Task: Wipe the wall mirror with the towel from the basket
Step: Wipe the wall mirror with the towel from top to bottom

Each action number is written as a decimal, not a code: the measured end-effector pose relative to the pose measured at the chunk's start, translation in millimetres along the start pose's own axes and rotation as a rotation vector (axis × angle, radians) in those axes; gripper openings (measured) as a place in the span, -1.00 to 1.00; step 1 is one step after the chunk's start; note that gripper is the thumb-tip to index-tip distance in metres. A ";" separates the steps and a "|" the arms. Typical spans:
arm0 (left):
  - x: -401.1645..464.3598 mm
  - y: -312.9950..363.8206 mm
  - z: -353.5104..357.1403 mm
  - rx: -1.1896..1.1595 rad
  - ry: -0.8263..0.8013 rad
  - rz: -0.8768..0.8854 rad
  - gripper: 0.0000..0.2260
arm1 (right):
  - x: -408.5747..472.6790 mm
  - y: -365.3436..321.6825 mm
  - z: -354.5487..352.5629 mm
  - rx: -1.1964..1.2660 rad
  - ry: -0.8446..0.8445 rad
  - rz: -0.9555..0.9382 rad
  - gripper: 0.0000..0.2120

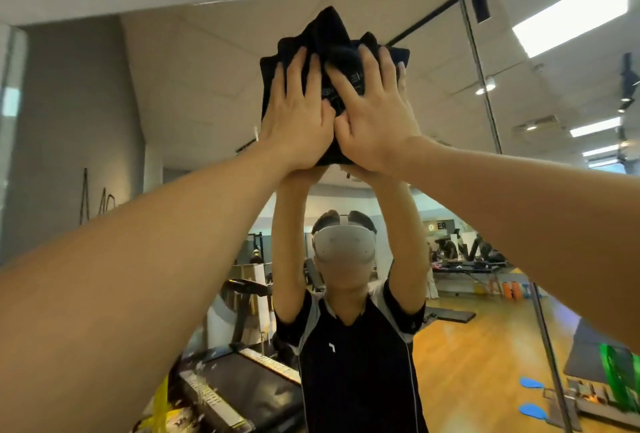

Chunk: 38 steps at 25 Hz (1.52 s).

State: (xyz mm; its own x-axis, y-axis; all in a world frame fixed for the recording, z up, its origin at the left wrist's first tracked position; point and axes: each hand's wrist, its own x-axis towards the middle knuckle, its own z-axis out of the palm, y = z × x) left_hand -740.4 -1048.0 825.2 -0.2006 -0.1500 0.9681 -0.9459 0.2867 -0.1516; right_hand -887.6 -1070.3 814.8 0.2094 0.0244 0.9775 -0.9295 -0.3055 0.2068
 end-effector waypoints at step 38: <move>-285.7 -352.7 -135.6 0.238 -0.142 0.057 -0.51 | -98.4 -446.9 101.3 0.190 -0.074 -0.139 -0.38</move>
State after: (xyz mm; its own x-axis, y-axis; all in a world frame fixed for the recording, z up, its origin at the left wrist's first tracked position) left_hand -314.9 -978.0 629.2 -0.2728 -0.2755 0.9218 -0.9620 0.0711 -0.2635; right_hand -462.0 -1032.6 622.0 0.3597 0.0109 0.9330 -0.8175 -0.4782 0.3208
